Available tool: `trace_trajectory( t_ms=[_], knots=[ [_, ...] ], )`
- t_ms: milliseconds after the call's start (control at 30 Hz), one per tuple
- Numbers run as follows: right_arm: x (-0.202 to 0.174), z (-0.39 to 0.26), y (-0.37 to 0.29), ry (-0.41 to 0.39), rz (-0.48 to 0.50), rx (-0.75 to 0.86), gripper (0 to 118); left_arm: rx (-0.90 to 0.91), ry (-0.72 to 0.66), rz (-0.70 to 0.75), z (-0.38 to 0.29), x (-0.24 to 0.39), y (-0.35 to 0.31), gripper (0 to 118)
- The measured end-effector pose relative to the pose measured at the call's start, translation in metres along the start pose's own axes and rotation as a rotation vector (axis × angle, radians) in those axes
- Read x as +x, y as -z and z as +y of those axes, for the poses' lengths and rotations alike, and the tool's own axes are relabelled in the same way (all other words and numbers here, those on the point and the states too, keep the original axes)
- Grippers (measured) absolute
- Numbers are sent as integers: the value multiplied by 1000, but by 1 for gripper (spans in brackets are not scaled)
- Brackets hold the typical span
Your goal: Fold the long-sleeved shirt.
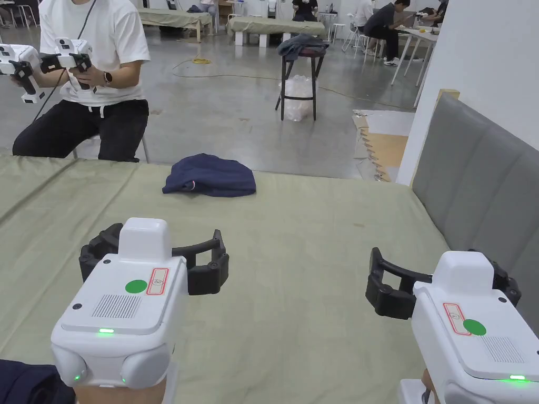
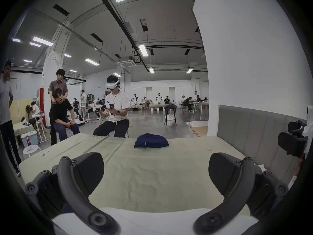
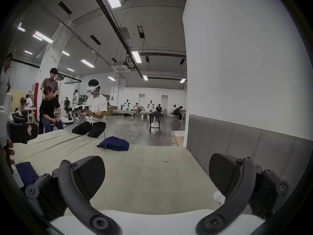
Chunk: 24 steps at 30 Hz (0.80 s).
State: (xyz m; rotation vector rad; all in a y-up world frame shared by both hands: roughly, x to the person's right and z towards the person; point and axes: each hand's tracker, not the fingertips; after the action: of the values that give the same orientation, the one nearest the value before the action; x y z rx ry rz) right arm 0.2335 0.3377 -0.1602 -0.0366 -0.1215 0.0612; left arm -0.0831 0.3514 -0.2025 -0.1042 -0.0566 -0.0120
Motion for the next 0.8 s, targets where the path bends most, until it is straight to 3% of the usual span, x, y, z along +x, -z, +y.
trace_trajectory(
  t_ms=[800],
  knots=[
    [-7, -9, 3, 2, -8, -8, 118, 61, -7, -2, -4, -3, 2, 111]
  ],
)
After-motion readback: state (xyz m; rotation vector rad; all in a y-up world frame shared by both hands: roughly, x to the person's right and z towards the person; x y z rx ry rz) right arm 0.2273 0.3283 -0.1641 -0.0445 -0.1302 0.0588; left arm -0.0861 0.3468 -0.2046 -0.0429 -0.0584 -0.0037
